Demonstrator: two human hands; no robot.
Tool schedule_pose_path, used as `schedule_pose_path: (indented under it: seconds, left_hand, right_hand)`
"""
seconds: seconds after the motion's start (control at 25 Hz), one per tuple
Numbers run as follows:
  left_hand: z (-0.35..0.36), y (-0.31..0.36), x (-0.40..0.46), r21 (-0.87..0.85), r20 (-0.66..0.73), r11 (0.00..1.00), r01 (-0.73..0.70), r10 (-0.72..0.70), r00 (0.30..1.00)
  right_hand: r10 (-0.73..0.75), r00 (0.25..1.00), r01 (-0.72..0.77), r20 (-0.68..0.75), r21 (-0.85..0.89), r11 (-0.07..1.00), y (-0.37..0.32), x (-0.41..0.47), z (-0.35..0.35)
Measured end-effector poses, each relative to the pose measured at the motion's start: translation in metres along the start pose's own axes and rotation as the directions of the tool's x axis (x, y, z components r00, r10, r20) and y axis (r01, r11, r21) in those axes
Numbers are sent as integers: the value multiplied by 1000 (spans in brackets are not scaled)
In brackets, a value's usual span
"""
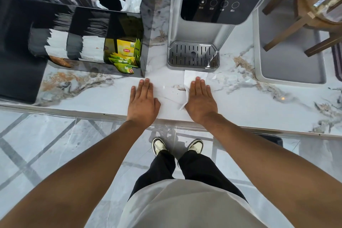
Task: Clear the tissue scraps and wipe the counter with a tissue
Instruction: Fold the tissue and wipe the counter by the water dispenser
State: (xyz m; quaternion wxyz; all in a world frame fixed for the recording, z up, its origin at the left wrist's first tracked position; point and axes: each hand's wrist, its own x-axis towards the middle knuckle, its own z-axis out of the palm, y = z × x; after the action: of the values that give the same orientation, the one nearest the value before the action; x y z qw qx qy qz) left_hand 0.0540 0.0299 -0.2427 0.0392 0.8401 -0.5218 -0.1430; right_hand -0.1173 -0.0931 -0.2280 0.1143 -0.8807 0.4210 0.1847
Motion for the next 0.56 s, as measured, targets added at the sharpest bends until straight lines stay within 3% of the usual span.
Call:
schedule_pose_path:
  seconds: [0.08, 0.16, 0.28, 0.56]
  left_hand:
    - [1, -1, -1, -1, -5, 1000, -2, 2, 1000]
    - [1, -2, 0, 1, -6, 1000, -7, 7, 1000]
    - [3, -2, -1, 9, -7, 1000, -7, 7, 1000]
    - [0, 0, 0, 15, 7, 1000, -1, 1, 1000]
  right_hand:
    - [-93, 991, 91, -94, -23, 996, 21, -3, -4]
    - [-105, 965, 134, -242, 108, 985, 39, -10, -11]
    - [95, 903, 77, -418, 376, 923, 54, -23, -16]
    - [360, 854, -146, -375, 490, 859, 67, -22, -22]
